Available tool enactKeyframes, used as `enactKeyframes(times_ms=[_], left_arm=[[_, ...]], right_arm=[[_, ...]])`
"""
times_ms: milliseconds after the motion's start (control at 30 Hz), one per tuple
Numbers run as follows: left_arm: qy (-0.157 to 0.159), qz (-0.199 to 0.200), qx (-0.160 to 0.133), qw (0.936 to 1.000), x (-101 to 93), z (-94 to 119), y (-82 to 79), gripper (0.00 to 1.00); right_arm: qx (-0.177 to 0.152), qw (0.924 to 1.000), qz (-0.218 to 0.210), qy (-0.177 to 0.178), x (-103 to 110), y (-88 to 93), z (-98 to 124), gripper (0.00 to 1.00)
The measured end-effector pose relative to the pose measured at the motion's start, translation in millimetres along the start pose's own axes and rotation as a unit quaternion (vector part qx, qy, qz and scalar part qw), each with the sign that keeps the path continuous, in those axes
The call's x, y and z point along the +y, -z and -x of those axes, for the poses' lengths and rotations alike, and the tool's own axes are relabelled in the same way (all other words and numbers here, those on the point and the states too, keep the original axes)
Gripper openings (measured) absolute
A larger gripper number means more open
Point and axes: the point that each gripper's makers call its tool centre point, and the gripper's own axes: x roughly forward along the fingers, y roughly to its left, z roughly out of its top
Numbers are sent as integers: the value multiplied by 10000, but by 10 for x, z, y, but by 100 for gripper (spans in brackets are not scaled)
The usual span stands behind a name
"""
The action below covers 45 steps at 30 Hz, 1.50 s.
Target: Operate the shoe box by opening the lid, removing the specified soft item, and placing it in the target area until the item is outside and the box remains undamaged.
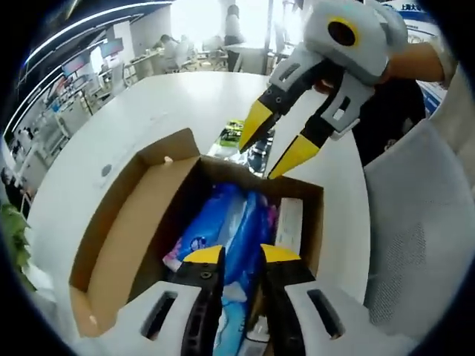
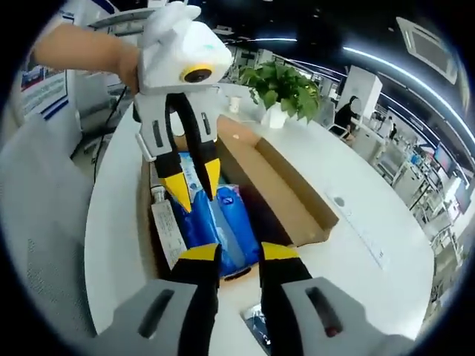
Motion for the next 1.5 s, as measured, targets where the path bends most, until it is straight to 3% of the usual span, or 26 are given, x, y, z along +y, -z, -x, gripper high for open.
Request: enactKeyframes(times_ms=[433,667,833,1000,1500], left_arm=[[77,-44,281,9996,133,-146,156,13],[119,-199,271,9994,136,-193,126,10],[231,-218,338,9989,86,-276,112,11],[295,-323,443,9981,33,-274,133,0],[85,-163,244,9995,-8,15,79,0]], right_arm=[[400,9980,475,-88,31,124,-412,7],[538,9968,593,-38,2,170,-526,2],[498,9975,503,-12,-23,163,-518,0],[373,9985,403,62,-71,122,-472,0],[-58,9985,528,120,-79,-179,-386,0]])
